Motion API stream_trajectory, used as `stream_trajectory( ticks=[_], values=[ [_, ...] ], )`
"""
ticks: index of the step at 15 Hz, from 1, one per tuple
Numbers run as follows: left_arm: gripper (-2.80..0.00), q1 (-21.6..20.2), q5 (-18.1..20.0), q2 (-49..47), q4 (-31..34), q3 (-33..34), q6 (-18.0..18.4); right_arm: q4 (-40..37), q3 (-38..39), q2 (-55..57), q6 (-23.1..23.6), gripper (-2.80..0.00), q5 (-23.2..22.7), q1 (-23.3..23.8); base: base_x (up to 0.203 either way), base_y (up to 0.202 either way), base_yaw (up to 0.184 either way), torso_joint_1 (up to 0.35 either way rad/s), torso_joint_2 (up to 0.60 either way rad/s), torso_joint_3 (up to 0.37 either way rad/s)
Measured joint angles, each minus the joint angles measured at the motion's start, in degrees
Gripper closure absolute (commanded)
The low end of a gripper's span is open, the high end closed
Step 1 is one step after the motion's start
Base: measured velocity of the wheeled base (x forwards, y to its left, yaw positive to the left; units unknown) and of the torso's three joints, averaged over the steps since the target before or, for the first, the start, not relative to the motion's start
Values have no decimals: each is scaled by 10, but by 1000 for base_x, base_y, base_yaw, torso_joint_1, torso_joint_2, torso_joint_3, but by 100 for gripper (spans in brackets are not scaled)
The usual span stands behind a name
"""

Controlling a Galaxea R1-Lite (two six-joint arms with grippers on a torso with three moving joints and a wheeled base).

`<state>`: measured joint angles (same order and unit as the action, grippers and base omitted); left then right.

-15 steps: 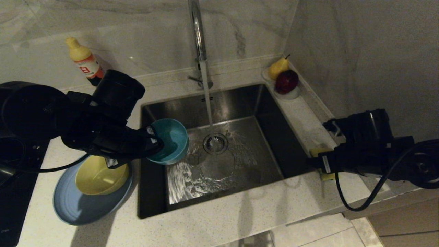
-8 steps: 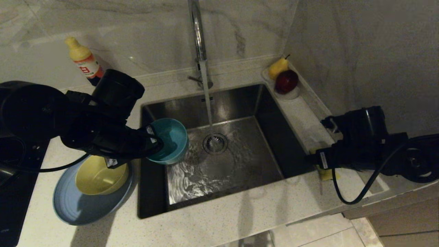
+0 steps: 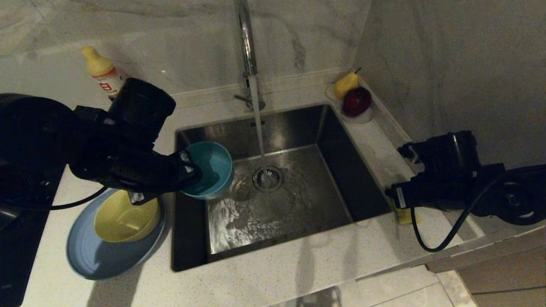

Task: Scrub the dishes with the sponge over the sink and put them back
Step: Pick up a bowl and the sponge

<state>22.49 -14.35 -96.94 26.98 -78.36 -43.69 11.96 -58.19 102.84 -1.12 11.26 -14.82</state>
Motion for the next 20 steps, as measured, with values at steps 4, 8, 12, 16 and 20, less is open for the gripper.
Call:
stream_trajectory(
  ticks=[4,8,12,16,20],
  values=[
    [0,-1,0,8,1,1,0,-6,1,-7,0,0,8,3,0,0,0,0,0,0],
    [0,0,0,9,1,-1,0,-8,1,-19,3,0,16,1,0,0,0,0,0,0],
    [0,0,0,10,0,1,0,-16,0,-24,6,0,22,0,0,0,0,0,0,0],
    [0,0,0,10,0,1,0,-12,-3,-25,44,0,24,2,0,0,0,0,0,0],
    [0,0,0,12,1,2,0,-11,-10,-20,62,-280,24,4,0,0,0,0,0,0]
  ],
)
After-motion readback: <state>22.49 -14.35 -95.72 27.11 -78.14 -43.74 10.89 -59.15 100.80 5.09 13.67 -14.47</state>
